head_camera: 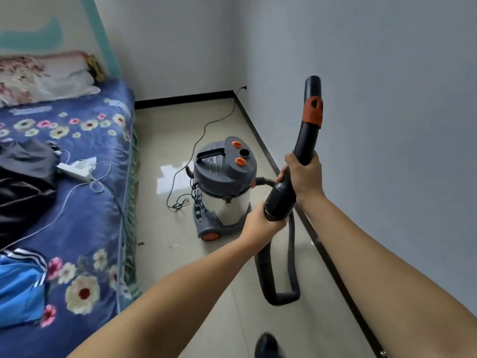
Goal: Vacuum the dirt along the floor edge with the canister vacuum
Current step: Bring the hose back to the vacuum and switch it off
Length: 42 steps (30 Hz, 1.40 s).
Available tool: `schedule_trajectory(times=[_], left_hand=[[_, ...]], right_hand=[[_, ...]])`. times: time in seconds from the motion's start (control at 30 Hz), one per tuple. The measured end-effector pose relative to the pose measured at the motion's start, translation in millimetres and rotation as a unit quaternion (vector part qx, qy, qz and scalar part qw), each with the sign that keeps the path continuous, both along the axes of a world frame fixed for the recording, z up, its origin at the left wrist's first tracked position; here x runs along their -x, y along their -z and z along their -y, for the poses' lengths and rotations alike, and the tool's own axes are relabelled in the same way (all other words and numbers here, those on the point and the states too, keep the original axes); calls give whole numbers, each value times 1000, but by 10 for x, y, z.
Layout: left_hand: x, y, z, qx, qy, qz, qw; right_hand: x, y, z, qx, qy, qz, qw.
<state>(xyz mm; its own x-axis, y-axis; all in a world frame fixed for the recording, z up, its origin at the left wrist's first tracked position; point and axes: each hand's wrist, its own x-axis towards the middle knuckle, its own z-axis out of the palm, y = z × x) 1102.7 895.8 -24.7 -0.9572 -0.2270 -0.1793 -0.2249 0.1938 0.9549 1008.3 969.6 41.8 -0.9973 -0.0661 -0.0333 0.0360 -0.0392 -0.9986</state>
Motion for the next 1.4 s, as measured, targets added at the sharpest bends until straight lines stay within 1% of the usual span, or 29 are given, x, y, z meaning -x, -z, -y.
schedule_trajectory(times=[0.17, 0.33, 0.5, 0.7, 0.83, 1.0, 1.13, 1.23, 1.37, 1.4], left_hand=[[850, 208, 213, -9, 32, 58, 998], [1714, 459, 565, -45, -2, 125, 991], [2345, 669, 970, -70, 2, 151, 986], [2964, 1011, 1363, -83, 33, 160, 983], [3350, 1203, 1763, -73, 86, 178, 978], [3685, 1383, 2258, -38, 144, 196, 969], [3770, 1488, 2323, -37, 181, 208, 961], [3788, 1580, 2349, -50, 177, 226, 957], [3783, 1676, 2583, -61, 160, 234, 957], [3775, 1692, 2661, -62, 152, 234, 958]], right_hand=[[862, 318, 245, -23, -33, 38, 998], [1814, 618, 677, -42, -45, 104, 993], [2460, 849, 1078, -62, -46, 142, 987], [3045, 1135, 1416, -72, 7, 175, 982], [3385, 1338, 1749, -86, 51, 195, 976], [3635, 1611, 2084, -66, 111, 219, 967], [3677, 1821, 2067, -64, 149, 224, 961], [3693, 1944, 2019, -43, 107, 238, 964], [3713, 2039, 2023, -51, -28, 244, 968], [3711, 2074, 2019, -52, -47, 243, 967]])
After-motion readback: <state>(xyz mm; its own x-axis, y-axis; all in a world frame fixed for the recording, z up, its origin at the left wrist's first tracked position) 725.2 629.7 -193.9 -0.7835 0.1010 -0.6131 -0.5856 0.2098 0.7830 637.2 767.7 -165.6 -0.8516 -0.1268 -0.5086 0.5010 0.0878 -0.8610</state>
